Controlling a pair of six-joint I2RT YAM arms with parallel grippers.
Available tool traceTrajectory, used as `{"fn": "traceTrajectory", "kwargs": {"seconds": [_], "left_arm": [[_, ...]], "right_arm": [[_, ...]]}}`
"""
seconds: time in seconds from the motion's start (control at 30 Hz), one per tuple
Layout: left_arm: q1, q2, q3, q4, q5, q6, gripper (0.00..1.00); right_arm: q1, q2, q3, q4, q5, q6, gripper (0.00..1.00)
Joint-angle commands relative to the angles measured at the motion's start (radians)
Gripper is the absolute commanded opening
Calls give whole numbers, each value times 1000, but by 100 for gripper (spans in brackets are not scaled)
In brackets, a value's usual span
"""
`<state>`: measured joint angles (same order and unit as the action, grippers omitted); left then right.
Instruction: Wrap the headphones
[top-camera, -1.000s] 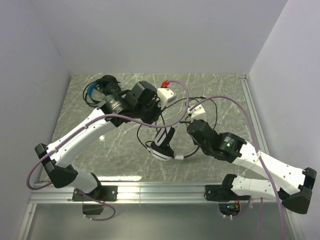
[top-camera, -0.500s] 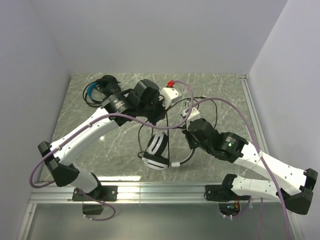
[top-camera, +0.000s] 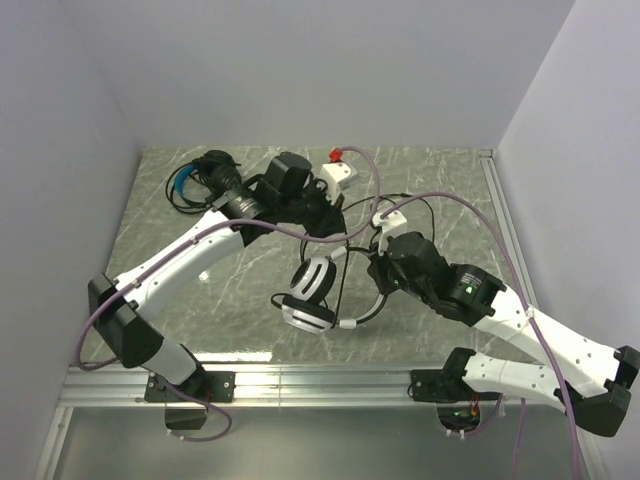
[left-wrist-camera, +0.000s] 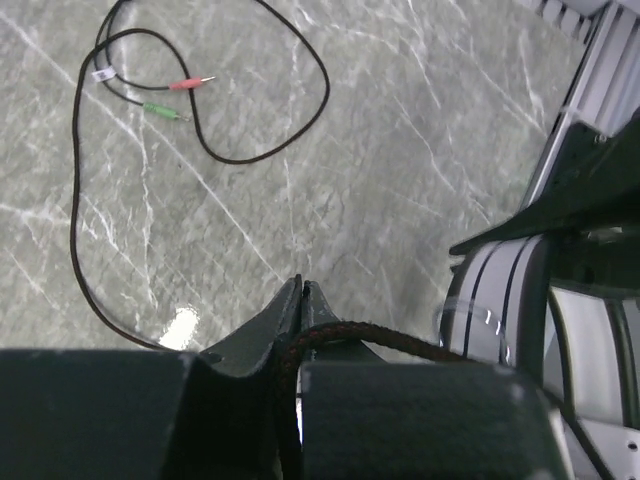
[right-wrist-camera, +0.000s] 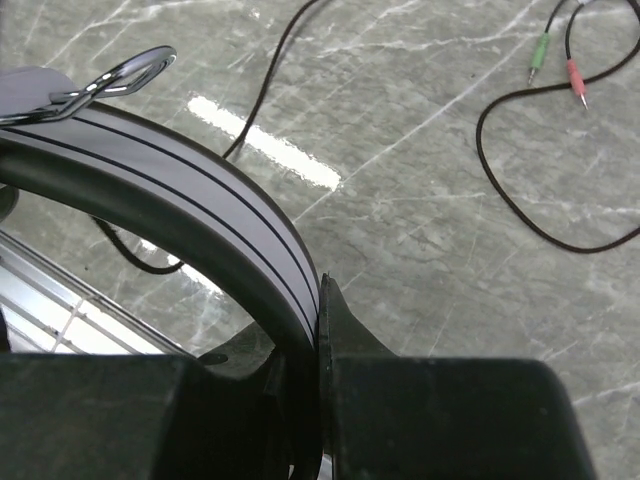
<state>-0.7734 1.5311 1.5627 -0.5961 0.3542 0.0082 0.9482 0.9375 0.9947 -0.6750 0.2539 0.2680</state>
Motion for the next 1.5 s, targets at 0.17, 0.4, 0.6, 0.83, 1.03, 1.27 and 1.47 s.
{"fn": "traceTrajectory", "kwargs": {"seconds": [0.17,0.4,0.6,0.83,1.03,1.27,1.47], "left_arm": [[112,-130,-171,393,37,-169,9],[129,-129,-297,620,144,-229,17],[129,-94,-406,824,230,-280,20],[129,1,-458,985,261,-347,20],[129,99,-472,1120,360,-408,23],[123,170,-555,1475,436,-599,24],[82,225,-581,1719,447,-705,27]], "right_arm": [[-25,-49,56,9,-136,48,0],[-23,-62,159,-78,-159,72,0],[-22,-23,295,-169,-142,76,0],[-23,29,435,-259,-101,76,0],[-23,63,586,-327,-62,60,0],[-22,130,682,-365,-44,51,0],[-23,176,760,-388,-16,50,0]]}}
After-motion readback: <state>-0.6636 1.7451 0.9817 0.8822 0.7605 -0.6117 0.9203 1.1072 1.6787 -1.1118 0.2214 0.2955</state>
